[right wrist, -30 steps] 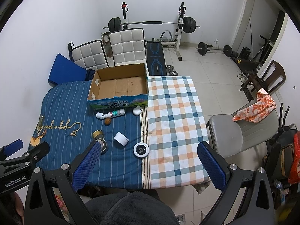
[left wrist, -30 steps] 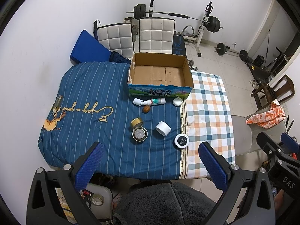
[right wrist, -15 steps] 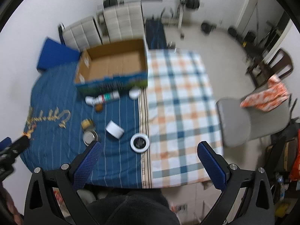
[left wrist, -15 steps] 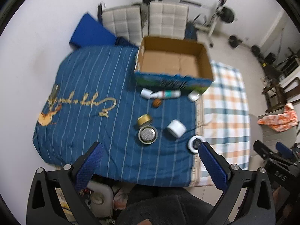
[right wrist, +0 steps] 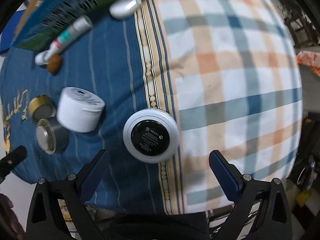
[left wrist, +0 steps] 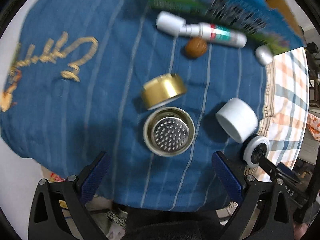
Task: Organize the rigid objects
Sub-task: 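Grasp the silver mesh tin with the left tool while the right grasps the black-lid jar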
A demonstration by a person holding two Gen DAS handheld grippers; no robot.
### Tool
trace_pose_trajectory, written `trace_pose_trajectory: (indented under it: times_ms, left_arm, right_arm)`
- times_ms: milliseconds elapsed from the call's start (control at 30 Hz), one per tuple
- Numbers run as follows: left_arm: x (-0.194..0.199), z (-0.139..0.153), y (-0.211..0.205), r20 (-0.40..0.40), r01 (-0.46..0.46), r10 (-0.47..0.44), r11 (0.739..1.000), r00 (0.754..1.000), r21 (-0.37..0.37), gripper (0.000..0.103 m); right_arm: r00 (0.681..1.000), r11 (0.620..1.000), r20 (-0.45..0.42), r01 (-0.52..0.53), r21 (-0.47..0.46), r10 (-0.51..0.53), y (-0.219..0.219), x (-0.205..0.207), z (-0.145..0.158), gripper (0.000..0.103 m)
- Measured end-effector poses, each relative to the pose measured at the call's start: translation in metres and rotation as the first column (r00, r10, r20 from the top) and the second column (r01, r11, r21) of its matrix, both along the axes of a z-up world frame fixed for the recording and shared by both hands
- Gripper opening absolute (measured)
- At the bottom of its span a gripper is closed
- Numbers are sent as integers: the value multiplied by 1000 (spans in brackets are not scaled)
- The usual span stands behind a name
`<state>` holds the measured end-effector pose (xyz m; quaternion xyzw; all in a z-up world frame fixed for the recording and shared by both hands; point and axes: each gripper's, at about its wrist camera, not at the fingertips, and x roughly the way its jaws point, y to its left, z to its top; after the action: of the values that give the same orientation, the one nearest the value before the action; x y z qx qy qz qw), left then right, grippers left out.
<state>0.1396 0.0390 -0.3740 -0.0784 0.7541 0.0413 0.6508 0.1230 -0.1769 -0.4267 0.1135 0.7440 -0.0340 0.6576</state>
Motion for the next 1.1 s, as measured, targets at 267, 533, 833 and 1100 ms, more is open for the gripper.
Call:
trace_pose_trajectory:
  times_ms: [267, 533, 833, 1100]
  left_arm:
    - [8, -49, -4, -66, -20, 18, 999, 998, -41, 103]
    - [3, -73, -29, -98, 62, -62, 998, 993, -2, 71]
    - [-16, -80, -44, -65, 68, -67, 998, 996, 16, 69]
    - [-59, -64, -42, -25, 90, -89, 995, 996, 39, 69]
  right_arm:
    - [998, 1000, -56, 9, 12, -8, 17, 2, -45, 99]
    - [995, 1000, -99, 14, -6, -14, 32, -6, -87, 85]
    - [997, 996, -56, 40, -84, -45, 45, -17, -106, 76]
    - [997, 998, -76, 25, -56, -29, 48, -37, -94, 75]
